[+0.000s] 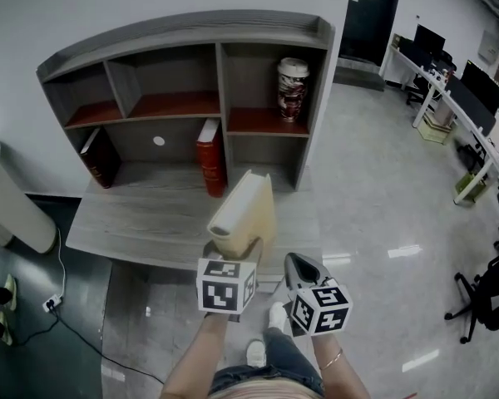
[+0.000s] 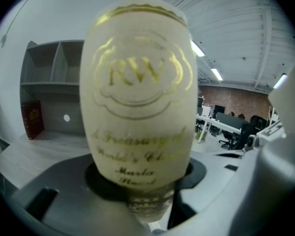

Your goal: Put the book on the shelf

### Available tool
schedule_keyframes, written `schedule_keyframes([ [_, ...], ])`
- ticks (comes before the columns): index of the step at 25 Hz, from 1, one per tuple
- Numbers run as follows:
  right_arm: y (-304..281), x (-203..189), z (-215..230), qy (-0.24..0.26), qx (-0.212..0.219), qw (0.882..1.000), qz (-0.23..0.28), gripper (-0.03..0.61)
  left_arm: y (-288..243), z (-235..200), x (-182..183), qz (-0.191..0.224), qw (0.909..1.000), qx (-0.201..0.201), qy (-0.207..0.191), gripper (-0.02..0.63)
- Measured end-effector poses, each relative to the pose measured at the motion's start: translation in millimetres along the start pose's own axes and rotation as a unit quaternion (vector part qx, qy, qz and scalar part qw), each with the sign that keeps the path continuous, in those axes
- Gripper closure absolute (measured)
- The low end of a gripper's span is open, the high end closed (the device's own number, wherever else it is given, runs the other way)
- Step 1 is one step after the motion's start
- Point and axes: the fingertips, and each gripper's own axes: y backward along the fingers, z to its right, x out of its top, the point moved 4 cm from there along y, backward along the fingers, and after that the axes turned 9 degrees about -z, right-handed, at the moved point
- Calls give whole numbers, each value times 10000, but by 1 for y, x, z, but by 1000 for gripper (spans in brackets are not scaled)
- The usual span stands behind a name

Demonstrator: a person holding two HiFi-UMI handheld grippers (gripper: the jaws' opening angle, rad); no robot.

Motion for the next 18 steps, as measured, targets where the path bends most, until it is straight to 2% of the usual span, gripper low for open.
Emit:
schedule_keyframes([
  [7,-36,25,5,110,160,9998,-23,569,-19,-21,47,177,9998,122,39,383],
  [18,-76,66,30,161,244,9996,-51,569,-54,-48,103,230,9989,404,90,383],
])
